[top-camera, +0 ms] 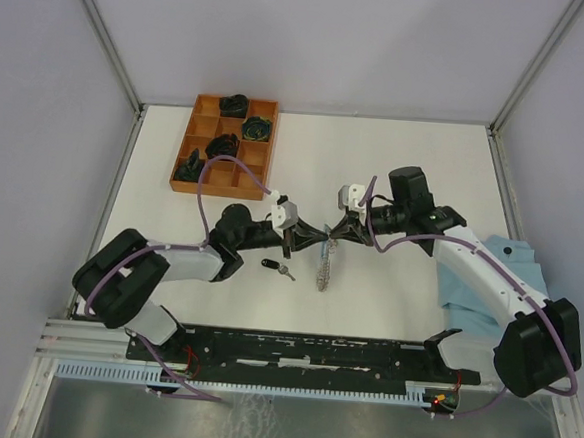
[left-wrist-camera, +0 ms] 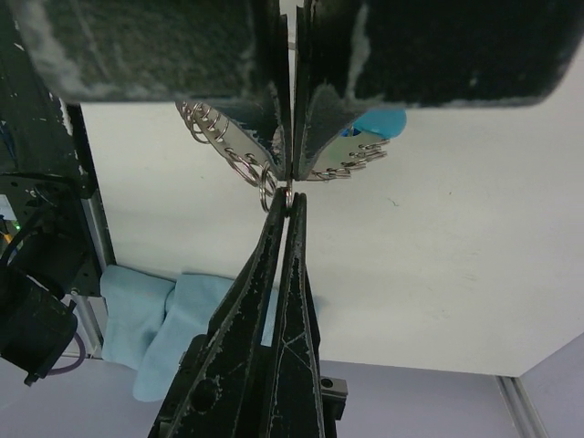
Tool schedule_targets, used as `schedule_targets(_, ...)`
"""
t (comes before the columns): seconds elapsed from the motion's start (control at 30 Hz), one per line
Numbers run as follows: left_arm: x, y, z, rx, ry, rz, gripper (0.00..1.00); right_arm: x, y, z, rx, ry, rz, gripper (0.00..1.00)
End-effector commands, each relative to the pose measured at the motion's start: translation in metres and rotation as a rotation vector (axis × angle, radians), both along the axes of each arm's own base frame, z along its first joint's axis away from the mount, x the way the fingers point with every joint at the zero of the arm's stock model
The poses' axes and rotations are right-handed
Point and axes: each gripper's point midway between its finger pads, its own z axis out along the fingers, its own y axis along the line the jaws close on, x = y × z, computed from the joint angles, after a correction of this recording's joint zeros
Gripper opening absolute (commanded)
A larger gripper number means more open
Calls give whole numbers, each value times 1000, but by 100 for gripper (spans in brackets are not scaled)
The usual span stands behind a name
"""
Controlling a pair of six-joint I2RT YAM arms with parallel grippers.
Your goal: Put the keys on the keyring
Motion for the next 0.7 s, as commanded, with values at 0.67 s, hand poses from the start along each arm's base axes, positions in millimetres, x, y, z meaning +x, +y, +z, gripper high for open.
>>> schedule_targets(0.67,9,24,39,420,-11,91,3,16,11,53,134,-208,-11,29)
